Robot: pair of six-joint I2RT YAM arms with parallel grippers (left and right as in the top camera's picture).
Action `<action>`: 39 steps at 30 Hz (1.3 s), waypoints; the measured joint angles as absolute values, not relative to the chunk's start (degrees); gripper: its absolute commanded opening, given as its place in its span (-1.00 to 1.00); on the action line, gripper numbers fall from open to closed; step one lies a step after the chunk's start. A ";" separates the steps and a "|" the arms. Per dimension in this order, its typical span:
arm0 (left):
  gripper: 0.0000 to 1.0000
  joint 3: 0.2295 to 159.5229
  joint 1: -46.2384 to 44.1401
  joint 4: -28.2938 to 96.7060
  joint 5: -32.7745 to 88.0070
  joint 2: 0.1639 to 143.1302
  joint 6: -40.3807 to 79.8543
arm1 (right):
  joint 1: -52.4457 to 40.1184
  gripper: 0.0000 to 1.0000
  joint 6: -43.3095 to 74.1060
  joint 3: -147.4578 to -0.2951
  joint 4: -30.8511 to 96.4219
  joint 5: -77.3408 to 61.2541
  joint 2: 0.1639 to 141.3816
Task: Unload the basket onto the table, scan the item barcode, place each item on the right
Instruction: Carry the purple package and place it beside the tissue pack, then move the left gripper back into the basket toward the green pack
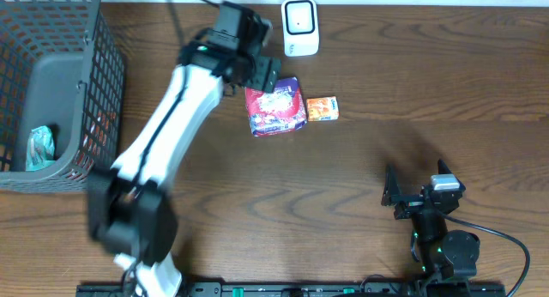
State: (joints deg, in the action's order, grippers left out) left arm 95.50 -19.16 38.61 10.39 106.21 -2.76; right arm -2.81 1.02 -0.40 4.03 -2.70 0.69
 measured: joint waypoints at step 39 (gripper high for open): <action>0.82 96.44 -4.49 48.69 -7.49 80.79 13.32 | -2.81 0.98 1.02 -0.40 4.03 -2.70 0.69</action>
State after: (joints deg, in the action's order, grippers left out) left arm 96.44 -4.49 48.69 -7.49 80.79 13.32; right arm -2.81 1.02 -0.40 4.03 -2.70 0.69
